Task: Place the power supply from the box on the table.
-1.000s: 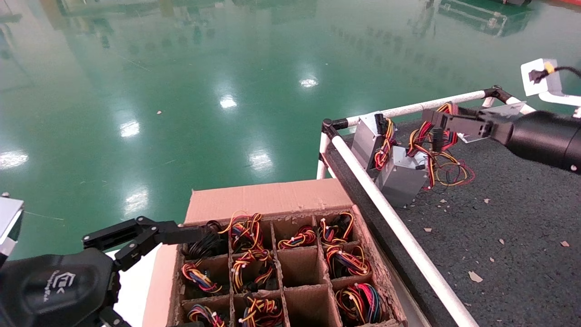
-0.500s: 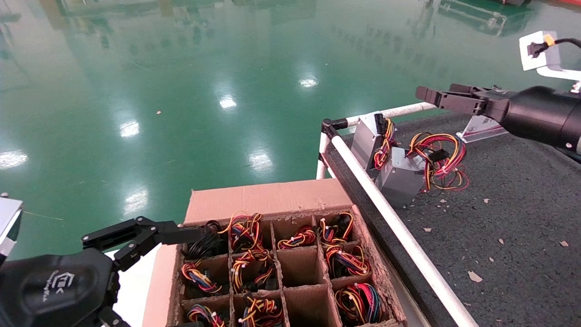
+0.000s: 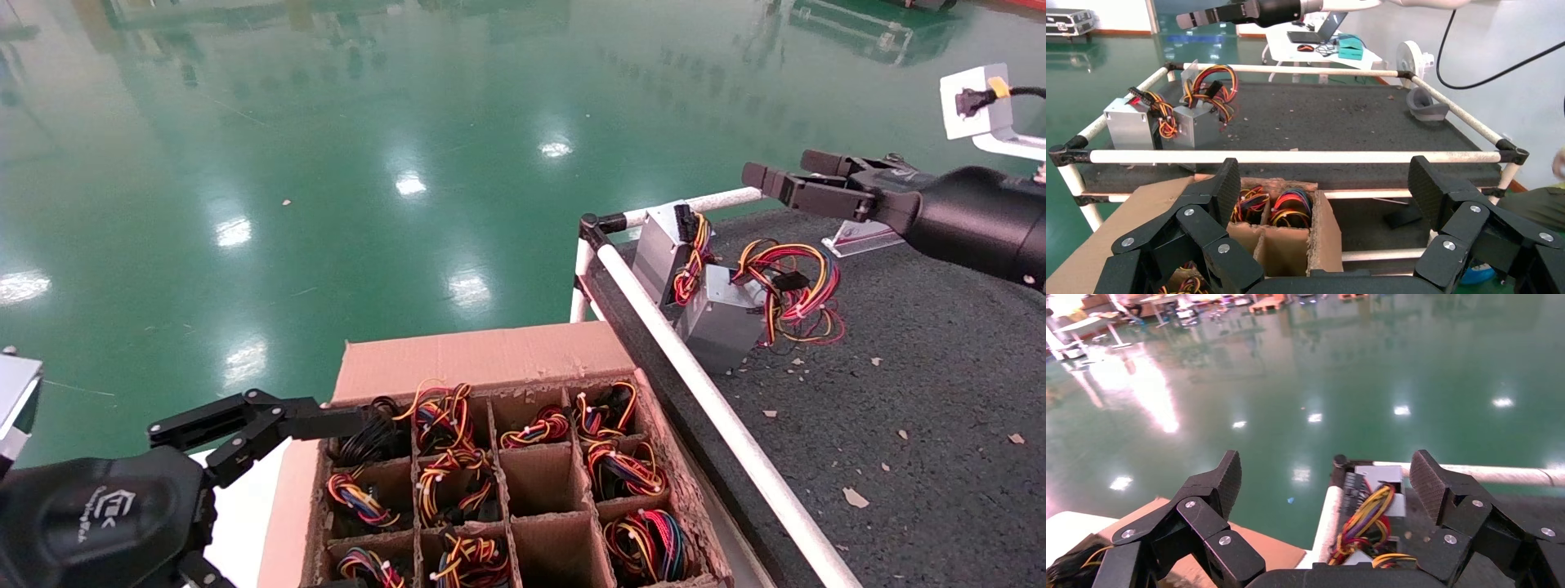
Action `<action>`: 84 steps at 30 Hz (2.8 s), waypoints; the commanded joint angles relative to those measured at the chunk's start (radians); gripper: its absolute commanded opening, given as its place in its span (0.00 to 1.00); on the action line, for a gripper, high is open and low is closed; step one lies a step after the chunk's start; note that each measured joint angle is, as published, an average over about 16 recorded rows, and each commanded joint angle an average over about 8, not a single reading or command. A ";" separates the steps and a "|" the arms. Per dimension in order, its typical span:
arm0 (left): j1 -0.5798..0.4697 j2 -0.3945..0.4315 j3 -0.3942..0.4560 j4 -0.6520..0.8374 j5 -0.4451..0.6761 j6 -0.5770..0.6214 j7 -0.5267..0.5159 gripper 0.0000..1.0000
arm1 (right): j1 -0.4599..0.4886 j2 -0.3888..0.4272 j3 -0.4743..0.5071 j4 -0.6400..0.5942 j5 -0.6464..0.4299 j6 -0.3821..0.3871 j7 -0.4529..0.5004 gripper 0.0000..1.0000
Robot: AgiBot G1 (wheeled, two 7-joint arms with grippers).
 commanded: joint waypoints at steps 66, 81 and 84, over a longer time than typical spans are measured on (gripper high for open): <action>0.000 0.000 0.000 0.000 0.000 0.000 0.000 1.00 | -0.759 0.268 0.094 1.181 0.450 -0.234 0.138 1.00; 0.000 0.000 0.000 0.000 0.000 0.000 0.000 1.00 | -0.750 0.265 0.092 1.167 0.444 -0.231 0.136 1.00; 0.000 0.000 0.000 0.000 0.000 0.000 0.000 1.00 | -0.749 0.265 0.092 1.165 0.443 -0.231 0.136 1.00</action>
